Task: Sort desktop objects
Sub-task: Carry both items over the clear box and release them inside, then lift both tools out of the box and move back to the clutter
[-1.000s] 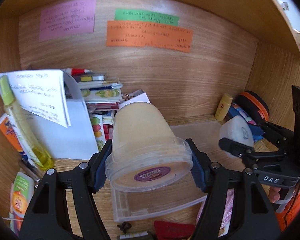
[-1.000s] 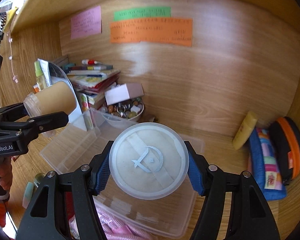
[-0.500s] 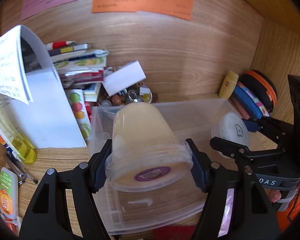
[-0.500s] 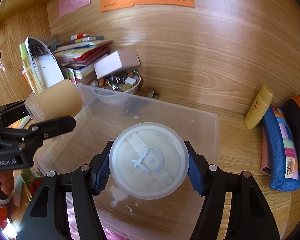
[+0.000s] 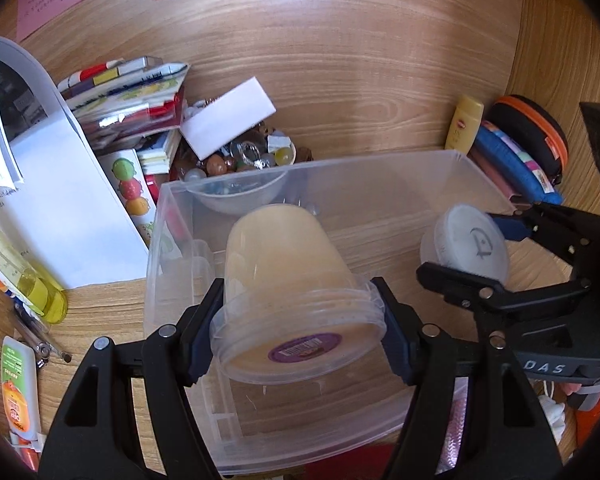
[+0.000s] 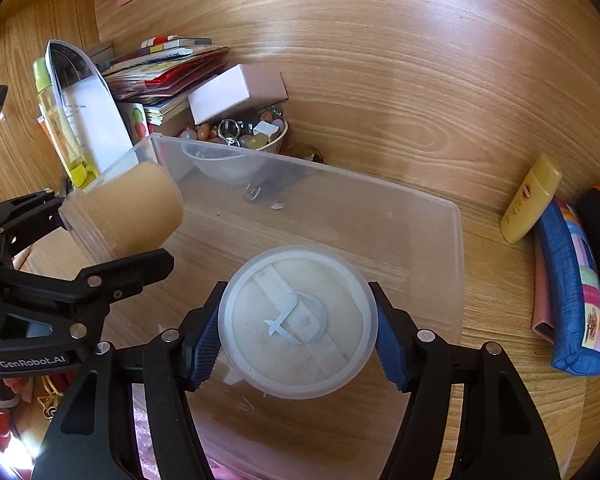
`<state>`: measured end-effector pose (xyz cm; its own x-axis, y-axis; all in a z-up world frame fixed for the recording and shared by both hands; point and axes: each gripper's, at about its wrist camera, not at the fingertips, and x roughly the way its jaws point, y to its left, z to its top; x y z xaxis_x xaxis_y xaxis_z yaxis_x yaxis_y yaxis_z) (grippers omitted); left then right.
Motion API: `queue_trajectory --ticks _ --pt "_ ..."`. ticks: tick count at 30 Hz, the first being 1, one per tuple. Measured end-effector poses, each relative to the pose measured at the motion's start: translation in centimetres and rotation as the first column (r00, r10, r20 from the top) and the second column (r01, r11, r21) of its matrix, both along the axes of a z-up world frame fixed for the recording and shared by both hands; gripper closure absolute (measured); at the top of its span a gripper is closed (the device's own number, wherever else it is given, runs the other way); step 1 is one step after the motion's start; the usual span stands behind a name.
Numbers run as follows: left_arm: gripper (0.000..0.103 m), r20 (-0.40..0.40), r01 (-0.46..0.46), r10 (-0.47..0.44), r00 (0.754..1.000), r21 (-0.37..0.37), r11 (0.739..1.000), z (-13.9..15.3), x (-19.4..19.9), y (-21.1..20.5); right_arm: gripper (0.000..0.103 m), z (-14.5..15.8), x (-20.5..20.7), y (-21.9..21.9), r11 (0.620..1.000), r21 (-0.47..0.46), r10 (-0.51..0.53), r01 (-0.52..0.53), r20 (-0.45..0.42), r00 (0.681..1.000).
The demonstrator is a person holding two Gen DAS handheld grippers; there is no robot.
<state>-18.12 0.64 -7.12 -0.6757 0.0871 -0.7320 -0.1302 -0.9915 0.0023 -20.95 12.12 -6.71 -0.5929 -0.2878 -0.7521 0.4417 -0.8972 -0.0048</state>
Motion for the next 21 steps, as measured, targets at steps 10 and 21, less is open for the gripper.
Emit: queue_trajectory --ticks 10,21 --pt "0.034 -0.012 -0.011 0.010 1.000 -0.050 0.999 -0.30 -0.25 -0.09 0.037 -0.34 0.17 0.28 1.000 -0.001 0.000 0.000 -0.006 1.000" --pt "0.030 -0.047 -0.026 0.023 0.999 -0.050 0.998 0.46 0.09 -0.45 0.029 -0.26 0.68 -0.09 1.000 0.011 0.020 -0.020 -0.016 1.000"
